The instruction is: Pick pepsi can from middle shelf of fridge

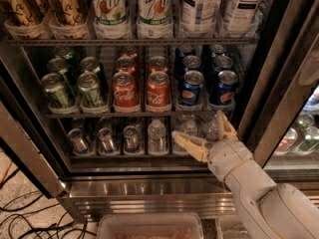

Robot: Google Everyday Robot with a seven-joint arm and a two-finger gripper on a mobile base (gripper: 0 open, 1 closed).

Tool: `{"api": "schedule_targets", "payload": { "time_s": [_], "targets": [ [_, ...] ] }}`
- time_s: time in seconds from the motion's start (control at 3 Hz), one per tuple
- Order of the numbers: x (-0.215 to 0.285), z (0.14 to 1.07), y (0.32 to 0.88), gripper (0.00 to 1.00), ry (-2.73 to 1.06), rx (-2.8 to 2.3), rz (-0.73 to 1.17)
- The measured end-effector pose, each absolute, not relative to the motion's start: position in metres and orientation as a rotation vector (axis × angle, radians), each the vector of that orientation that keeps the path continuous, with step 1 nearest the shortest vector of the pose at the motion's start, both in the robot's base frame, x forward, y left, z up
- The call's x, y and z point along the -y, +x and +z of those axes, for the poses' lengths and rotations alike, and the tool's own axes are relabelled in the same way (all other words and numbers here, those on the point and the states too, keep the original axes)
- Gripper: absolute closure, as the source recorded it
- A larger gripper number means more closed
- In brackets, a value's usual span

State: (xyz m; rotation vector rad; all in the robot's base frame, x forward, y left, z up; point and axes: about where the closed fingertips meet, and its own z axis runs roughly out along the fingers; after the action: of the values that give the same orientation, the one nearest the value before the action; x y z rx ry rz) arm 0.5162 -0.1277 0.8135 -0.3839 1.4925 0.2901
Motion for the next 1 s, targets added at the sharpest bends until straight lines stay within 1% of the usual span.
{"api": "schedule_targets", "payload": {
  "time_s": [0.33, 0.67, 1.0],
  "targets": [
    [0.125, 0.814, 0.518, 0.10, -0.396, -1.486, 0.293],
    [0.122, 0.818, 0.523, 0.14, -0.411, -1.468, 0.289],
    [0.119, 0.824, 0.533, 0.14, -0.421, -1.444, 0.288]
  ]
}}
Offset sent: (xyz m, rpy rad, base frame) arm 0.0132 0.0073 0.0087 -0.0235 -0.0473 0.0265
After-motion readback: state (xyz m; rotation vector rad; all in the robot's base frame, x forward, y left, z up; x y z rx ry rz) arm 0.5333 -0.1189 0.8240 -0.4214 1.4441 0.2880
